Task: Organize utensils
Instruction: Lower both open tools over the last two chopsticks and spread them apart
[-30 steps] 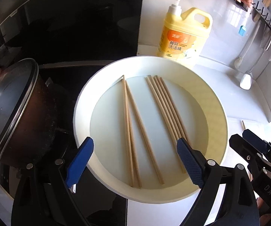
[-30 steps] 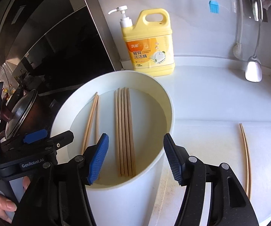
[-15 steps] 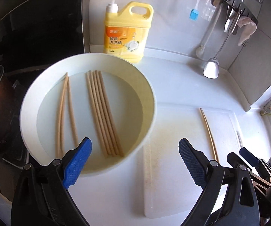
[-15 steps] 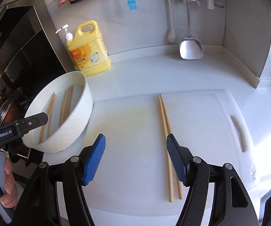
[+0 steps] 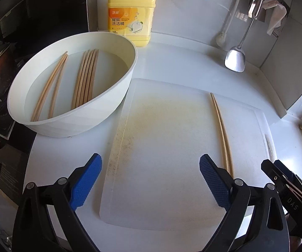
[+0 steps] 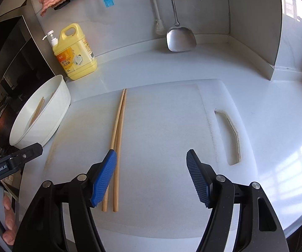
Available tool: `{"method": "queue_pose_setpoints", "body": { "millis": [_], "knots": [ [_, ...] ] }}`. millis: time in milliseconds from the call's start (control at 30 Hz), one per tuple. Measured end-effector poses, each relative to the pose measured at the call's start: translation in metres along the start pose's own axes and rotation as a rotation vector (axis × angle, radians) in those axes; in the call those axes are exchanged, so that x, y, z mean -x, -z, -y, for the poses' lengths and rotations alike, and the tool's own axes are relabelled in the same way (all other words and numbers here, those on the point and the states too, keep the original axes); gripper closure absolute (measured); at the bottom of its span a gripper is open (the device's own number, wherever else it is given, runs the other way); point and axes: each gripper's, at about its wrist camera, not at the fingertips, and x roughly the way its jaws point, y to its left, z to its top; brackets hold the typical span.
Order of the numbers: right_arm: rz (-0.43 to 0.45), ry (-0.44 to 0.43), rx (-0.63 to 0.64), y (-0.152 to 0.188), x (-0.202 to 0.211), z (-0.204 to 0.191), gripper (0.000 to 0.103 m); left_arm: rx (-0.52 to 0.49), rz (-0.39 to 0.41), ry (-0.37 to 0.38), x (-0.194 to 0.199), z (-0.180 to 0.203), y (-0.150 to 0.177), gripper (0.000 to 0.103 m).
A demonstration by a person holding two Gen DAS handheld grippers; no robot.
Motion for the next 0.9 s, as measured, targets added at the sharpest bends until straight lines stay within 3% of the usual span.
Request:
{"method": "queue_pose_setpoints", "body": {
  "millis": [233, 433, 900],
  "knots": [
    [0.030, -0.020, -0.003, 0.000, -0.025, -0.003, 0.037, -0.046, 0.037, -0.042, -0.025, 0.005, 0.015, 0.010],
    [0.034, -0.039, 0.025, 0.003, -0.039, -0.015, 0.037, -0.016, 0.074, -0.036, -0.025, -0.006, 0.022, 0.010],
    [0.026, 0.051, 0.128, 0.012, -0.052, -0.031, 0.037, -0.005, 0.077, -0.038, -0.028, -0.013, 0.027, 0.010]
  ]
}}
